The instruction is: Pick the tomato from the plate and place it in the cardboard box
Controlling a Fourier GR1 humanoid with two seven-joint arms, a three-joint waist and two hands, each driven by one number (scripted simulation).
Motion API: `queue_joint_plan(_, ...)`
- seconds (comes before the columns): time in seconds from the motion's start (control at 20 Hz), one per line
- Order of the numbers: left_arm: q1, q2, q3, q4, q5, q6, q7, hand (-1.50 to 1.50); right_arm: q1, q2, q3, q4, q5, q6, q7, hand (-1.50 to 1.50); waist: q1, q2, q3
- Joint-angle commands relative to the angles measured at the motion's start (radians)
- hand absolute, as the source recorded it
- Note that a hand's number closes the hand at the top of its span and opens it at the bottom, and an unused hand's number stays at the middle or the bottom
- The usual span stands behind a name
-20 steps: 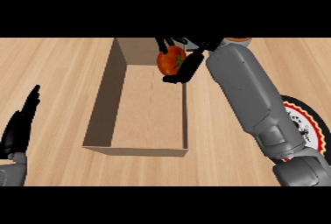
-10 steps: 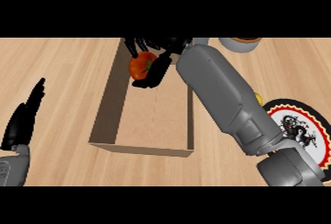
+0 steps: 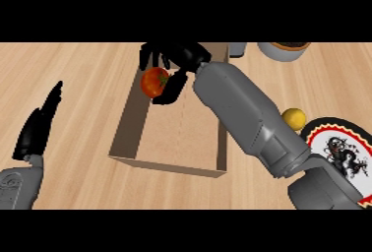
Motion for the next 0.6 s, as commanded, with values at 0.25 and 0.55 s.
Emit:
queue_joint_plan(0.25,-0.018,-0.013,-0.008,0.032,-0.015,0.013,-0.016,0.00,0.084,0.001,0.127,-0.015,-0.172,-0.029,0.000,-1.50,0.021,0.009,0.001)
queue_joint_plan(0.55,0.001,-0.008,0.004,0.027,0.000,0.003,-0.026,0.00,0.074,0.001,0.085,-0.068,-0.320,-0.099,-0.075,-1.50,0.002,0.002,0.002)
